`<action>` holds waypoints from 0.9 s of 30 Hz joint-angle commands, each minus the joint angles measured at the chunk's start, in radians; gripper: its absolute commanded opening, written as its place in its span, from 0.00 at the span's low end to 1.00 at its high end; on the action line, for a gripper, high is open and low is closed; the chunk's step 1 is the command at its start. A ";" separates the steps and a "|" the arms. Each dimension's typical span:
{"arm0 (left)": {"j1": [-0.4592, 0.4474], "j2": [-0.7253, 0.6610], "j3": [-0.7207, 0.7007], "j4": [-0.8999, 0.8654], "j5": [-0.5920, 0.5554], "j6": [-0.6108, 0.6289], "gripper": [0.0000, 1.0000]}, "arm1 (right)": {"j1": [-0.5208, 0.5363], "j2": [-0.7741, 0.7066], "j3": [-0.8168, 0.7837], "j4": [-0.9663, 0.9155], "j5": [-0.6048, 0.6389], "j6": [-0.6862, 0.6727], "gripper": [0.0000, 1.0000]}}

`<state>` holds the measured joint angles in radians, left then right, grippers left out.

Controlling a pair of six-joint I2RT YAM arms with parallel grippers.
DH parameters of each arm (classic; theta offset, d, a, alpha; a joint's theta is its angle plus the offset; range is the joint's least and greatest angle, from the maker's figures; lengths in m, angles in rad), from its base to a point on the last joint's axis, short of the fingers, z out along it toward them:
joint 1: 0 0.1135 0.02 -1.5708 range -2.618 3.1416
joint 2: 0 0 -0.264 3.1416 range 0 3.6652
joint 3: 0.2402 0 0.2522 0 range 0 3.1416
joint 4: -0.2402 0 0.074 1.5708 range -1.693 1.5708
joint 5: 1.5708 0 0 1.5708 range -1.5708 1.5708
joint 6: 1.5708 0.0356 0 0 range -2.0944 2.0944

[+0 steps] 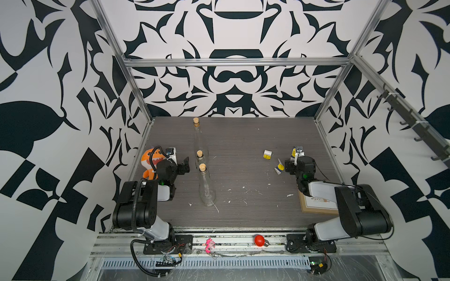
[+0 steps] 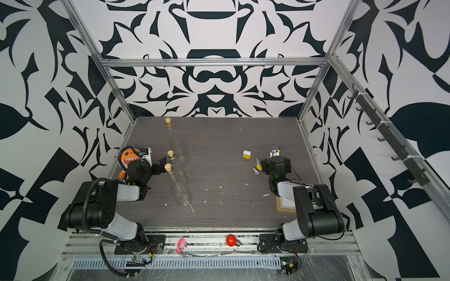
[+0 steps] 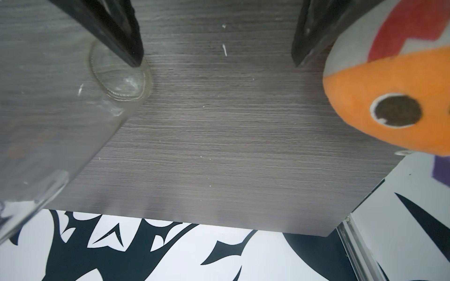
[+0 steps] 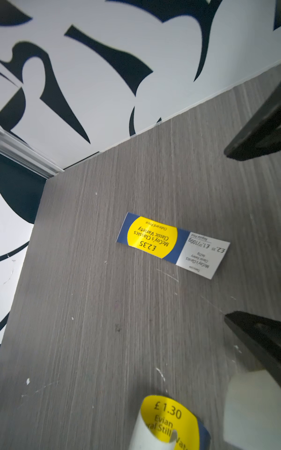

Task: Remove the label from the bottle
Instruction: Reset both arms

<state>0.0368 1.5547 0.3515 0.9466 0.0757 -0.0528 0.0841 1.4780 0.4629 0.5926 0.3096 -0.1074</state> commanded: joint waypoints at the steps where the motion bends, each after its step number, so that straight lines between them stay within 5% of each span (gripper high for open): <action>1: -0.003 0.010 0.016 -0.014 0.060 0.024 0.99 | -0.006 -0.029 0.013 -0.015 -0.060 -0.012 1.00; 6: -0.003 0.008 0.017 -0.017 0.078 0.030 0.99 | -0.006 -0.065 -0.005 -0.035 -0.140 0.046 1.00; 13: -0.003 0.009 0.024 -0.033 0.086 0.033 0.99 | -0.006 0.094 -0.154 0.446 -0.232 0.088 0.99; 27: -0.003 0.010 0.028 -0.037 0.086 0.033 0.99 | -0.006 0.073 -0.129 0.358 -0.137 0.120 1.00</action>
<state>0.0360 1.5551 0.3611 0.9119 0.1474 -0.0254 0.0799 1.5703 0.3233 0.8989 0.1471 -0.0017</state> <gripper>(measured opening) 0.992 0.996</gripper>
